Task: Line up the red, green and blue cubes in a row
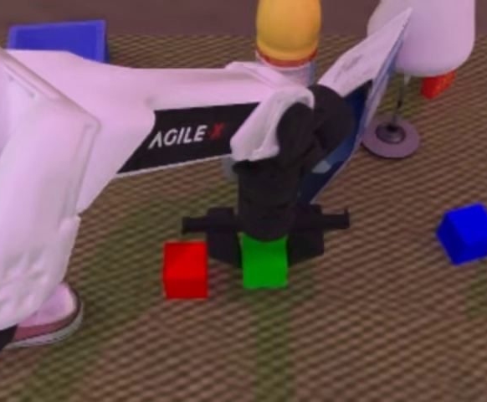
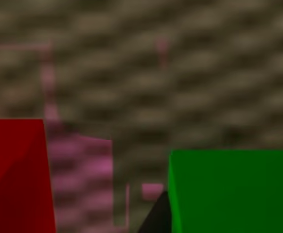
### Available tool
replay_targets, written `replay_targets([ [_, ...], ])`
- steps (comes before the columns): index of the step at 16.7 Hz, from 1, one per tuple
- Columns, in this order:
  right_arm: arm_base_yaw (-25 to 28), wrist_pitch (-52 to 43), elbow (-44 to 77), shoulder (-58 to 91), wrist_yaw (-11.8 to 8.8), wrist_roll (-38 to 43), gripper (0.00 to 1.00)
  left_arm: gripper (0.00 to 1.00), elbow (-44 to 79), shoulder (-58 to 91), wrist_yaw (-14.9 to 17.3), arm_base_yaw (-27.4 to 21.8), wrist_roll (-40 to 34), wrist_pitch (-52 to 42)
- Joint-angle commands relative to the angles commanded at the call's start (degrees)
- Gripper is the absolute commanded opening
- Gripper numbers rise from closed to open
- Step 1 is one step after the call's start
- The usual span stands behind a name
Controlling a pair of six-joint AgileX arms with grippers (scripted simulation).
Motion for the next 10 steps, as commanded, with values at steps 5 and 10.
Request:
replay_targets([
  [5,0.0,0.0,0.0,0.0,0.0,0.0,1.0,0.15,0.0,0.0,0.0,0.0,0.0,0.0],
  [10,0.0,0.0,0.0,0.0,0.0,0.0,1.0,0.53,0.0,0.0,0.0,0.0,0.0,0.0],
])
